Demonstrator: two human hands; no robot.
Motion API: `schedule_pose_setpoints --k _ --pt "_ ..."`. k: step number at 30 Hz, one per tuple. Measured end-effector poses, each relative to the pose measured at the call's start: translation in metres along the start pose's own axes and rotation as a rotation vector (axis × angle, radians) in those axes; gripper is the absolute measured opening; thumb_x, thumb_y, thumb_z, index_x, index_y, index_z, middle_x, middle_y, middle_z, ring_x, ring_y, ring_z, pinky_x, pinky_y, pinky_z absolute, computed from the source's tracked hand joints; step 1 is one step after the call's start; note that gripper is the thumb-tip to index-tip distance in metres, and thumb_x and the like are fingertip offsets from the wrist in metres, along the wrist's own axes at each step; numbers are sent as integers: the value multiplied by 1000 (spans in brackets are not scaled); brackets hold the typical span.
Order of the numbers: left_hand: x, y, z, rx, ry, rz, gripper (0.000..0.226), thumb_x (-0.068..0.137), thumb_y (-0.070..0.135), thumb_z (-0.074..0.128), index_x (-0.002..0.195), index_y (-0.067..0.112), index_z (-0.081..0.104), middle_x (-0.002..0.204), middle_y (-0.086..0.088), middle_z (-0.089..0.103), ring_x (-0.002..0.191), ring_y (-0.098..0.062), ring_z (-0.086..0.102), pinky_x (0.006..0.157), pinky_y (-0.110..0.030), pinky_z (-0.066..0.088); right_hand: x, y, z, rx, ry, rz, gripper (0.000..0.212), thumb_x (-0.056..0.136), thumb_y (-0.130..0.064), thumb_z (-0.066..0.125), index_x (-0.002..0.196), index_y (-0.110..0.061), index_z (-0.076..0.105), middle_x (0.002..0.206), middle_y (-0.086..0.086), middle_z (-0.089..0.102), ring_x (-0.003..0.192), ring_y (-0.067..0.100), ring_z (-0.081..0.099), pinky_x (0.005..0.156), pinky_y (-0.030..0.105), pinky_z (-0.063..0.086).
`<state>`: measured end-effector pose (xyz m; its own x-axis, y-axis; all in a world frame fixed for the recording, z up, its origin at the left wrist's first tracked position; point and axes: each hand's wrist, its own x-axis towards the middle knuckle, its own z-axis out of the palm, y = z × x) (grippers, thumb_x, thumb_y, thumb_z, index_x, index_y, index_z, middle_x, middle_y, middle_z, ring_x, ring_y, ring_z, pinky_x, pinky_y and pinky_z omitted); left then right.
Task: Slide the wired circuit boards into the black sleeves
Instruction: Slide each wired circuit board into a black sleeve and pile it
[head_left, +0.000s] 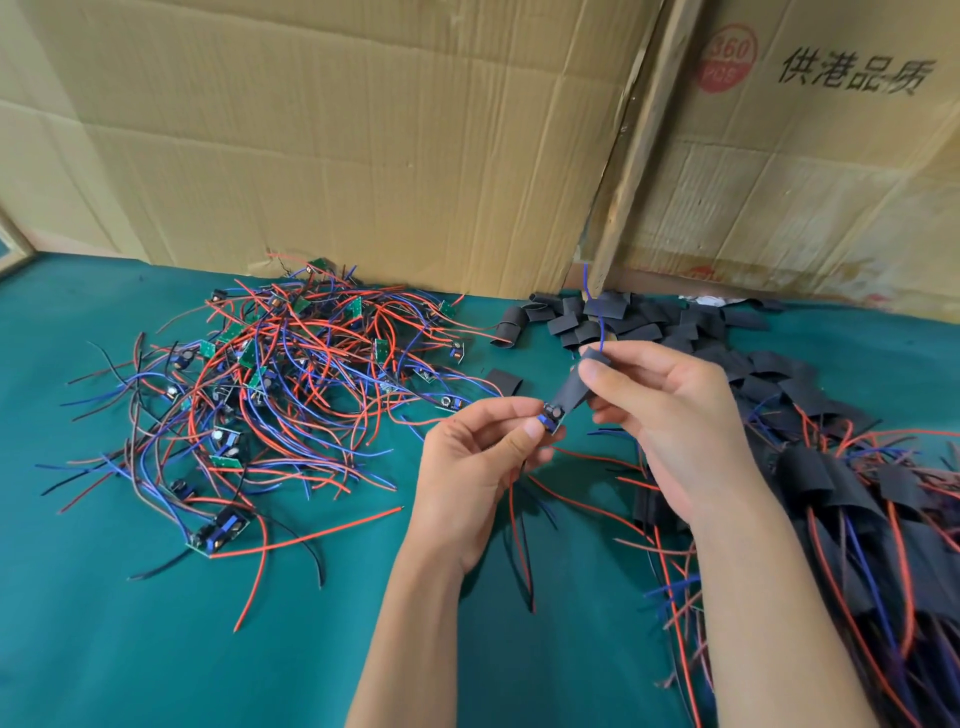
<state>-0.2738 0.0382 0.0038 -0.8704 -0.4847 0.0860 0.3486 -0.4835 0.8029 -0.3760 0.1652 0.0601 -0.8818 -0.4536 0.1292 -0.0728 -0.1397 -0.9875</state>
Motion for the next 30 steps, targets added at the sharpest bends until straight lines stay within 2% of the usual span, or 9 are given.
schedule_pose_setpoints --k 5,10,14,18,24,27,30 --pt "0 1 0 -29 -19 1 9 79 7 74 86 11 77 90 -12 75 89 -25 75 68 -21 56 0 1 2 183 -26 81 27 79 -13 78 104 -3 76 89 12 71 67 17 63 61 23 53" --pt "0 -1 0 1 -8 -16 7 79 11 75 85 13 74 87 -11 72 88 -26 75 68 -21 57 -2 5 3 105 -82 101 26 77 -15 79 101 -4 77 85 10 72 64 16 62 60 23 54" --pt "0 -1 0 26 22 4 19 79 13 76 95 10 66 82 -6 68 79 -28 75 65 -25 58 -1 7 3 97 -114 136 25 84 -11 76 106 -1 75 86 10 72 65 16 61 60 23 54" --pt "-1 0 1 40 -8 9 17 85 -2 73 100 5 67 80 -6 64 81 -27 74 69 -26 58 -1 10 5 120 -85 188 20 90 -8 71 108 1 73 84 10 72 61 13 60 58 22 53" --pt "-1 -1 3 214 75 20 13 89 -4 69 96 6 64 82 -8 65 73 -27 74 59 -25 55 -2 10 11 45 -153 221 15 94 -8 67 108 -5 73 95 25 72 67 20 59 57 23 51" --pt "-2 -1 5 235 120 22 12 89 -1 71 93 5 61 84 -11 66 64 -25 71 53 -24 52 -3 9 15 -6 -177 221 16 95 -11 67 110 -11 72 100 23 76 77 23 64 62 27 51" --pt "-1 -2 10 272 140 35 16 88 9 75 90 9 59 81 -9 63 58 -23 68 49 -23 49 -5 6 16 12 -171 215 20 97 -7 64 116 -10 69 98 18 78 91 28 73 77 37 59"
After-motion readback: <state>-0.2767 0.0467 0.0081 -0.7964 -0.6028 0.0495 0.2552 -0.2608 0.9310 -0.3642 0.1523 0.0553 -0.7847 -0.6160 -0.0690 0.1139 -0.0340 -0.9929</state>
